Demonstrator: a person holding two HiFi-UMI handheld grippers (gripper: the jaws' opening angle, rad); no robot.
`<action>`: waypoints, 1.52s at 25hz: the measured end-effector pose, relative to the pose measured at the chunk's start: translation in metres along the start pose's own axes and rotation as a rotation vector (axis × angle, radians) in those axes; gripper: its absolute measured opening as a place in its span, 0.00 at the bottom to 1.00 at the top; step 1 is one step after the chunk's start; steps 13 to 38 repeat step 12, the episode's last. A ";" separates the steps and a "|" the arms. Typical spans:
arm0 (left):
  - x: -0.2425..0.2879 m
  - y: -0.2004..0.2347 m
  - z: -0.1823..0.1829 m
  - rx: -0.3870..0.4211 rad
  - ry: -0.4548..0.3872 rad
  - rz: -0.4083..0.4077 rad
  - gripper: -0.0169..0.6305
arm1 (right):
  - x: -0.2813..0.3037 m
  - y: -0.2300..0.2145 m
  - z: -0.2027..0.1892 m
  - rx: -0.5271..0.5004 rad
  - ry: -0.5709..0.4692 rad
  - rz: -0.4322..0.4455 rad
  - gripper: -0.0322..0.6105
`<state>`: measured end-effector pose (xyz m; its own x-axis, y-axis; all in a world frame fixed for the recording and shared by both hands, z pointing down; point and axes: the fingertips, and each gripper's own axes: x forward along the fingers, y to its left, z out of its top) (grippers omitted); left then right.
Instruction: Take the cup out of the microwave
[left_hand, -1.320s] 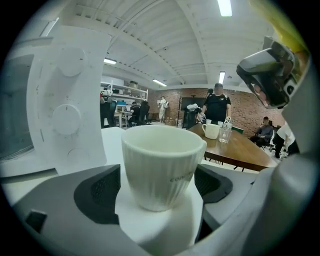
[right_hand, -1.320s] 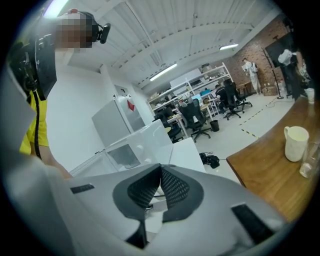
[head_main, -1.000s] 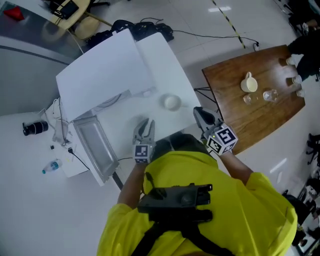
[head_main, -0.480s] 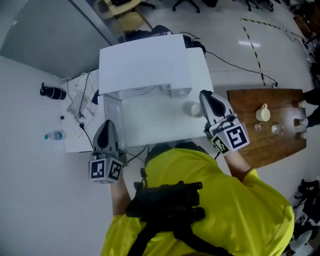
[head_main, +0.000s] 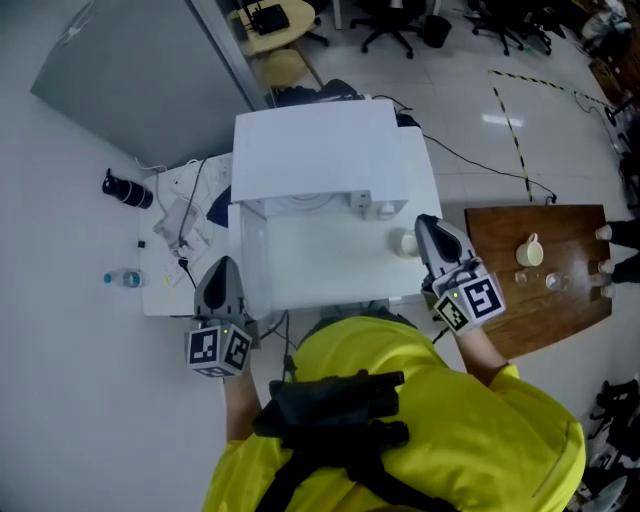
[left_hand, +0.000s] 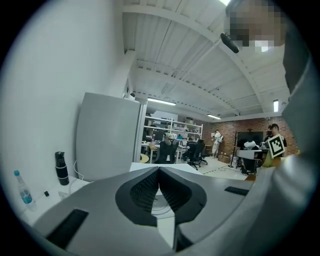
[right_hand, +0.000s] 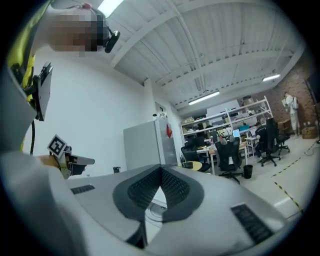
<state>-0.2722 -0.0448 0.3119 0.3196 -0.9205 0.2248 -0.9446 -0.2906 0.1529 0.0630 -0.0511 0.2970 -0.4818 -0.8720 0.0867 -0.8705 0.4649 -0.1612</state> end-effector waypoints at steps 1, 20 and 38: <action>0.000 -0.001 -0.001 0.001 0.003 -0.014 0.03 | -0.001 0.004 0.000 -0.007 0.001 -0.002 0.05; 0.008 0.007 -0.003 0.025 0.013 -0.089 0.03 | 0.014 0.039 -0.008 -0.021 0.008 -0.011 0.05; 0.008 0.007 -0.003 0.025 0.013 -0.089 0.03 | 0.014 0.039 -0.008 -0.021 0.008 -0.011 0.05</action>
